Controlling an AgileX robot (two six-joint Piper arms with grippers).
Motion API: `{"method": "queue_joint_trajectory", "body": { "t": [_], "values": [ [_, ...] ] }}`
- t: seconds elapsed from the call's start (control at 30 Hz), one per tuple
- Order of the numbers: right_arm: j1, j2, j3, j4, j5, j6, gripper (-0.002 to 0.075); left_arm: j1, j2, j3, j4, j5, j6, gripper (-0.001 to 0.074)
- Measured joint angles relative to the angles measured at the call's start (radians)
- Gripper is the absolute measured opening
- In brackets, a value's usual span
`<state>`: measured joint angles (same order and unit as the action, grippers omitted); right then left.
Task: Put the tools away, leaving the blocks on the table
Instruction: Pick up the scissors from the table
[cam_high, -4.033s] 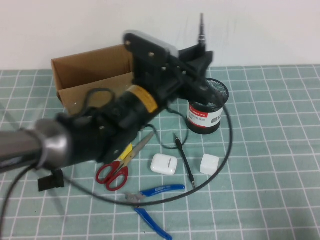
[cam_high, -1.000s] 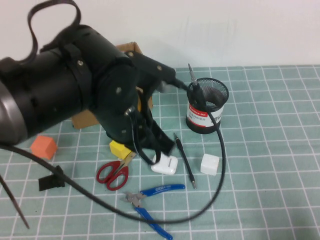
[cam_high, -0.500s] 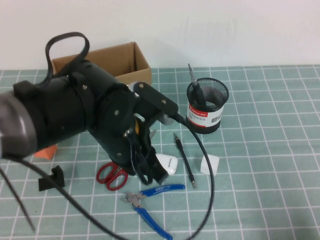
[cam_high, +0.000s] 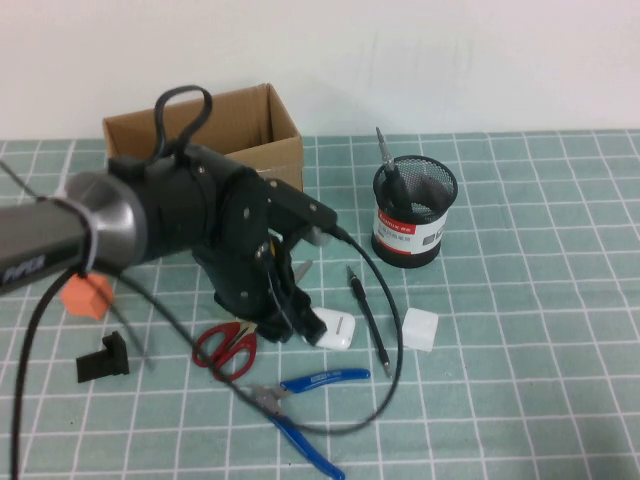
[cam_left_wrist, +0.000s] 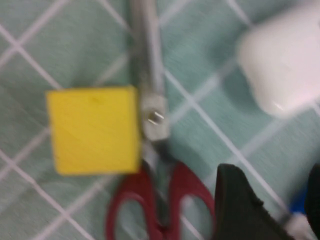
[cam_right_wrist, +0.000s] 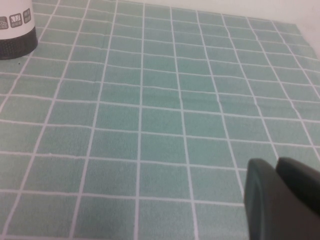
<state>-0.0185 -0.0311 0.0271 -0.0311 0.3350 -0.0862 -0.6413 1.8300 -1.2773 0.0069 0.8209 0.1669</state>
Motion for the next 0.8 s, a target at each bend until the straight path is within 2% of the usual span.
{"method": "queue_joint_trajectory", "body": {
  "t": [0.23,0.8],
  "values": [
    [0.0,0.0,0.0,0.0,0.0,0.0,-0.0006,0.075,0.12,-0.104,-0.012,0.047,0.036,0.027],
    [0.0,0.0,0.0,0.0,0.0,0.0,-0.0006,0.125,0.201,-0.143,-0.032,-0.014,0.129,0.027]
  ]
}}
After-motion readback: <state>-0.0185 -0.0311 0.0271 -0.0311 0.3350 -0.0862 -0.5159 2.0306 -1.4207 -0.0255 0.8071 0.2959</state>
